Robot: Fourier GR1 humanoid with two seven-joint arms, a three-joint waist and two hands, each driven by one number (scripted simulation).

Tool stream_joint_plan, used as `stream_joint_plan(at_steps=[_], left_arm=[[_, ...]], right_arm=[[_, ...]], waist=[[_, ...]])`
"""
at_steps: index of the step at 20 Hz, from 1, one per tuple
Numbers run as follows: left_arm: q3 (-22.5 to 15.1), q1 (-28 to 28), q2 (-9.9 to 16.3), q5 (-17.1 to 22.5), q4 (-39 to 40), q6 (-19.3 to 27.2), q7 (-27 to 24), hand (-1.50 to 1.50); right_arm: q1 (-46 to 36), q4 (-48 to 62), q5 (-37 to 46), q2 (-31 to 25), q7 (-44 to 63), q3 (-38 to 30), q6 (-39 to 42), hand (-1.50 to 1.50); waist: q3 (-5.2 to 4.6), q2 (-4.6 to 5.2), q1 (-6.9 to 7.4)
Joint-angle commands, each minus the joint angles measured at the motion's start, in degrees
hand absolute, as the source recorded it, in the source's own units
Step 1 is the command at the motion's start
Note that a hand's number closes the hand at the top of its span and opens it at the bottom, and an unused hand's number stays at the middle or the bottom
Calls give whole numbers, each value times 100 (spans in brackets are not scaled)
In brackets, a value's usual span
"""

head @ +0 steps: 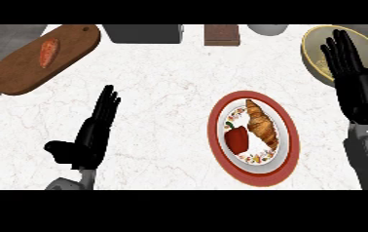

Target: Pick the croissant from the plate and place it in the bowl

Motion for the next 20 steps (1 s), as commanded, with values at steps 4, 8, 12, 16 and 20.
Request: stream_joint_plan(at_steps=[4, 8, 12, 16, 20], left_arm=[[617, -303, 889, -381, 39, 216, 303, 0], [705, -208, 1087, -496, 135, 388, 478, 0], [1068, -234, 1573, -357, 19, 220, 898, 0], [1023, -223, 1450, -478, -56, 306, 966, 0], [1046, -267, 1399, -608, -399, 212, 1307, 0]], right_arm=[[-675, -941, 627, -583, -377, 779, 897, 150], [-382, -677, 2847, -2425, 168, 917, 596, -150], [1230, -1545, 3275, -1327, 93, 987, -966, -150], [2504, -2599, 4177, -1328, -39, 1499, -1330, -150], [3278, -3556, 4174, -1484, 512, 1023, -1057, -150]], waist=[[-122, 111, -10], [-238, 59, -325], [-115, 77, -412], [-120, 103, -342], [-120, 125, -239]])
